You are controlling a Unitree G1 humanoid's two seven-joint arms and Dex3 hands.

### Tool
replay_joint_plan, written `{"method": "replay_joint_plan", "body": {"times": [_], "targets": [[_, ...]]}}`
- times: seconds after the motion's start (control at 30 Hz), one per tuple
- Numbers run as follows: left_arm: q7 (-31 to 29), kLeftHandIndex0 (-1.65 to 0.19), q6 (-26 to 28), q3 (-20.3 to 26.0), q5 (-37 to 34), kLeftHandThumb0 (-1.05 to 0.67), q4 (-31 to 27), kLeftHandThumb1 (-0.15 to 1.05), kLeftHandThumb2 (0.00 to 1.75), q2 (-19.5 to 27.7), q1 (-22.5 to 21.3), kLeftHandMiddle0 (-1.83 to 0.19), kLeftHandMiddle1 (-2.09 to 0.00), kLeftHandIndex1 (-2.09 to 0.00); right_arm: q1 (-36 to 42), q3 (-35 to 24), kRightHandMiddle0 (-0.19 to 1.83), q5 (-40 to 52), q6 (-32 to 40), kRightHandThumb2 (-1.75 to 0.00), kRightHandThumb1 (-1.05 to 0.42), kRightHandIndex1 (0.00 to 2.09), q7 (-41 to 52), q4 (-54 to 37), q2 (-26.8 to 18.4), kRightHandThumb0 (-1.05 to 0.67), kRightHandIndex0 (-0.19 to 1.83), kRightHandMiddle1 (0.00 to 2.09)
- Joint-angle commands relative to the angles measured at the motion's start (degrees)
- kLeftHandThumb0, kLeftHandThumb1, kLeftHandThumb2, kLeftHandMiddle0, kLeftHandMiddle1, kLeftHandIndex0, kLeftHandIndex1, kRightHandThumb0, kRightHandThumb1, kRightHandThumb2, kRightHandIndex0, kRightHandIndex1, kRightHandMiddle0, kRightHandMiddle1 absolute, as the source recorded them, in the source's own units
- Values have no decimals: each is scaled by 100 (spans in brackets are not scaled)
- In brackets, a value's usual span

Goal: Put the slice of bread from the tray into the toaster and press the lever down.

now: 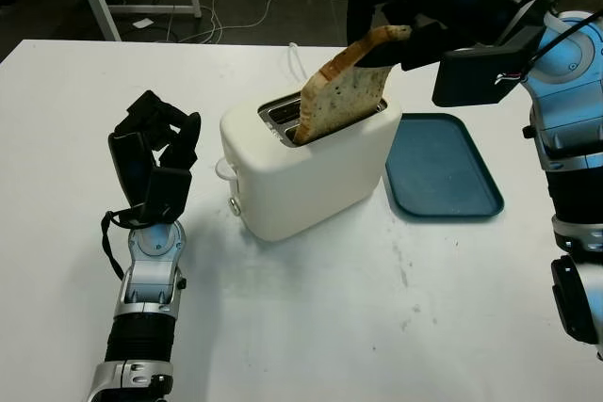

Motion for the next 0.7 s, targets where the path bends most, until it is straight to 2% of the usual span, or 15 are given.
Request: {"method": "replay_joint_plan", "body": {"times": [0.0,0.1,0.2,0.3,0.33,0.37,0.4,0.43,0.47,0.53,0.67], "targets": [[39,-86,-55,-12,87,-100,9,92,34,11,36,-102,-170,-154,56,18,75,-30,104,-40,-92,175,40,-108,-65,-37,109,175],[11,-86,-19,-10,50,-101,-16,92,34,1,35,-103,-170,-155,21,82,75,-82,194,-41,-92,175,117,-98,-106,-38,108,175],[0,-86,10,-13,45,-101,-45,92,33,-1,37,-102,-170,-155,-42,202,71,-231,-30,-44,-92,175,111,112,-177,-42,105,175],[15,-86,13,-17,76,-101,-46,92,33,8,36,-102,-170,-155,-135,328,68,-348,-292,-40,-92,175,172,412,-241,-55,101,175],[11,-86,11,-17,78,-101,-44,92,34,13,35,-102,-170,-155,-179,364,69,-320,-347,-38,-92,172,289,504,-277,-61,93,153],[10,-85,12,-15,76,-101,-40,92,34,15,32,-102,-170,-155,-214,392,74,-301,-404,-32,-92,150,379,573,-310,-65,85,114],[9,-85,10,-13,70,-101,-37,92,34,14,28,-102,-170,-155,-252,434,78,-307,-515,-30,-92,138,484,625,-370,-66,82,93],[6,-86,24,-11,64,-101,-47,92,34,10,28,-102,-170,-155,-279,463,76,-308,-599,-27,-92,109,585,653,-419,-67,68,60],[-5,-86,22,-9,46,-101,-48,92,33,8,25,-102,-170,-155,-304,489,74,-312,-632,-24,-92,92,692,648,-462,-67,59,39],[-18,-86,-2,-9,26,-101,-39,92,33,6,18,-102,-170,-154,-327,508,69,-292,-725,-24,-92,66,804,659,-505,-67,42,13],[10,-86,41,-21,82,-100,-67,92,33,4,25,-102,-169,-154,-376,495,58,-268,-1011,-23,-92,53,788,836,-497,-67,23,1]]}}
